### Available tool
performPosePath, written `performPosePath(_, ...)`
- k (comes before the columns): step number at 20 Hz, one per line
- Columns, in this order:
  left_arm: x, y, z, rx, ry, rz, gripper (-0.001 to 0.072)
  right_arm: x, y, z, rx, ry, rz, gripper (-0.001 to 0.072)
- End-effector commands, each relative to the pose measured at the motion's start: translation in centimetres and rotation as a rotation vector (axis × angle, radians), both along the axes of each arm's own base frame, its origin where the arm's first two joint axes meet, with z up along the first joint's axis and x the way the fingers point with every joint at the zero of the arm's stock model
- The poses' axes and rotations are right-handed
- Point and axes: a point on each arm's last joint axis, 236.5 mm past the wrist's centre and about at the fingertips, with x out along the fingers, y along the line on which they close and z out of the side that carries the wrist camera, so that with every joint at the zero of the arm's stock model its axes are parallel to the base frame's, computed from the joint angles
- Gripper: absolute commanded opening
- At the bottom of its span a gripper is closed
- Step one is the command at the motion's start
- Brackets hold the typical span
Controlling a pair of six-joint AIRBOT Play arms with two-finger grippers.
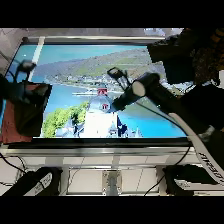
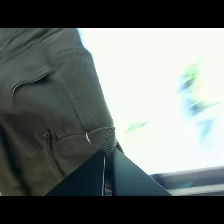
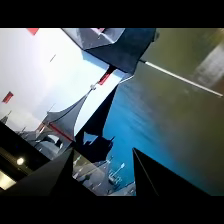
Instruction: Fold the clothes and pants, and hang the long-sleeved shirts on hangers.
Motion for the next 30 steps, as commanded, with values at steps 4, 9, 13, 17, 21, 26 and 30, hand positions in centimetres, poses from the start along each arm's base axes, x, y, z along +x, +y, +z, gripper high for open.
performPosePath(4,-4.5,-21.9,12.7,-0.451,0.022,-0.636,0.0017,-3.0,-6.7,9.2,-0.008,-0.123,0.082,0.0402)
performPosePath(9,-8.2,-27.2,8.0,-0.392,0.257,-0.822,0.0018,-7.4,-6.3,6.3,-0.002,0.028,0.189,0.041)
performPosePath(13,-5.8,-25.4,6.2,-0.298,0.259,-0.709,0.0019,-10.0,-7.6,-0.3,-0.085,0.184,0.25,0.0511)
performPosePath(17,-4.6,-24.1,6.0,-0.295,0.252,-0.661,0.0019,-12.6,-8.8,-4.5,-0.139,0.296,0.343,0.051)
performPosePath(21,-4.5,-24.0,6.0,-0.295,0.253,-0.658,0.0019,-12.8,-5.5,-4.1,-0.008,0.246,0.468,0.0511)
performPosePath(26,-4.5,-24.0,6.0,-0.295,0.253,-0.658,0.0019,-10.7,-4.1,-3.7,0.021,0.125,0.515,0.0511)
performPosePath(30,-4.5,-24.0,6.0,-0.295,0.254,-0.658,0.0019,-7.7,-3.5,-3.9,-0.006,-0.012,0.571,0.051)
